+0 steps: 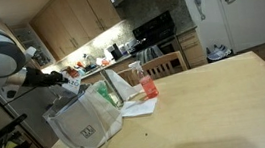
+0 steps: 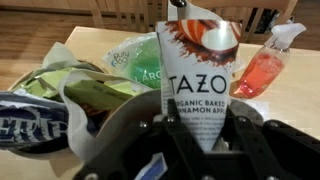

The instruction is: Pick up the three objects from the table, put them in the carrier bag and move the bag to the center of the table

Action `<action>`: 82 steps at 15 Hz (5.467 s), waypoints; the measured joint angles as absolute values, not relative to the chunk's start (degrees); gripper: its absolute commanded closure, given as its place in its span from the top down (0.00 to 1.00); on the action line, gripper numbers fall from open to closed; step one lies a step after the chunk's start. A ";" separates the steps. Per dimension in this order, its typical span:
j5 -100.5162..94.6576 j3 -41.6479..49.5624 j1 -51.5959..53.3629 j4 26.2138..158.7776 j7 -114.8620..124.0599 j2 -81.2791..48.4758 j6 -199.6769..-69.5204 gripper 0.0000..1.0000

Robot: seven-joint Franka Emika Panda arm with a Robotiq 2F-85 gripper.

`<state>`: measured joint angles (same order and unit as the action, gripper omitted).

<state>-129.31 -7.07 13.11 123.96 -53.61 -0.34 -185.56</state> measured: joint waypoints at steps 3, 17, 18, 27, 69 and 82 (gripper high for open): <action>-129.45 -7.06 12.03 126.65 -53.61 -0.32 -185.33 0.15; -125.43 -9.46 11.17 126.81 -52.43 -0.19 -189.36 0.15; -123.84 -10.24 11.44 125.14 -51.57 -0.24 -191.28 0.15; -109.49 -10.57 10.80 120.25 -51.78 -1.19 -197.70 0.15; -118.51 -10.32 9.84 137.90 -68.49 11.15 -186.57 1.00; -118.27 -1.78 8.18 142.68 -61.67 13.17 -187.88 1.00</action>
<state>-118.27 -1.78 8.18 142.68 -61.67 13.17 -187.88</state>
